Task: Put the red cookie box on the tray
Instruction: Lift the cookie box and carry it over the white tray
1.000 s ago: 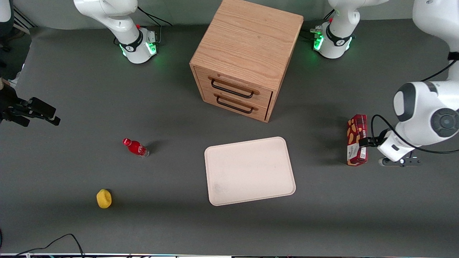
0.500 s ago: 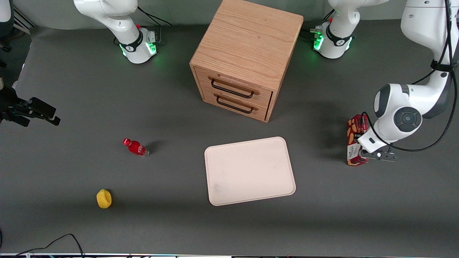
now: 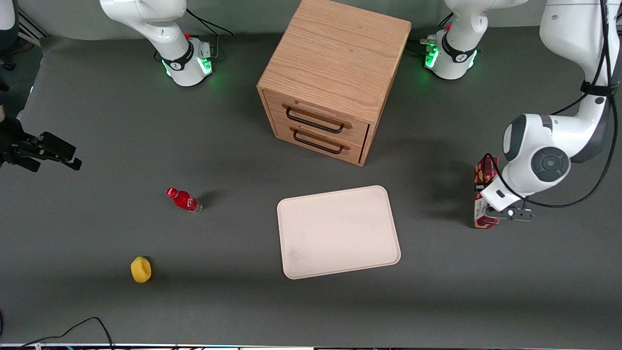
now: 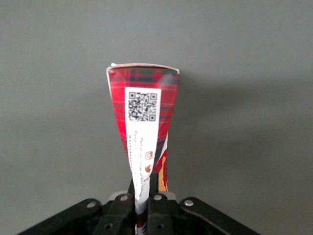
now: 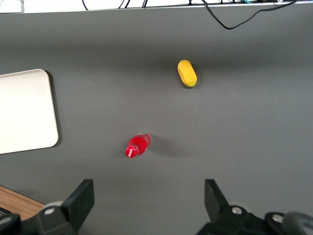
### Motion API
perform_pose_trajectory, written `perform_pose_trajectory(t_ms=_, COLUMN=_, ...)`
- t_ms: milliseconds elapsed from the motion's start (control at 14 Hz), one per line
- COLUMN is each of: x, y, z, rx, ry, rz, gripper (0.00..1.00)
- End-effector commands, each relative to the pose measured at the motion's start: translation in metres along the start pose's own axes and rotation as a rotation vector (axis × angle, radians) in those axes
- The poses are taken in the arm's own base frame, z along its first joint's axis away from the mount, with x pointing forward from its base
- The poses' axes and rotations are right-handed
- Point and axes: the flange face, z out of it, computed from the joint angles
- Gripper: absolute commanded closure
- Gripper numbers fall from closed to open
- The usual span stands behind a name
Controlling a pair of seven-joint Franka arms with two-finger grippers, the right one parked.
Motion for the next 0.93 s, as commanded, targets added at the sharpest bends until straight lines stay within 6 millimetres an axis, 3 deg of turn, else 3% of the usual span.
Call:
perform_pose_trajectory(t_ms=0, x=0.06, y=0.06, z=-0.066, rx=-0.067, ry=-0.043, rz=-0.122, gripper=1.0)
perform_pose_trajectory(t_ms=143, x=0.088, y=0.109, z=-0.072, rx=-0.085, ry=-0.022, rz=-0.204, gripper=1.0)
perform_pose_trajectory(t_ms=357, x=0.109, y=0.173, z=-0.058, rx=-0.103, ry=0.001, rz=-0.295, gripper=1.0)
perform_pose_trajectory(t_ms=500, x=0.114, y=0.199, z=-0.061, rx=-0.11, ry=0.02, rz=-0.298, gripper=1.0)
perform_pose_trajectory(t_ms=643, x=0.107, y=0.237, z=-0.052, rx=-0.095, ry=0.021, rz=-0.314, gripper=1.0)
perform_pose_trajectory(t_ms=857, x=0.105, y=0.259, z=-0.042, rx=-0.099, ry=0.033, rz=-0.316, gripper=1.0)
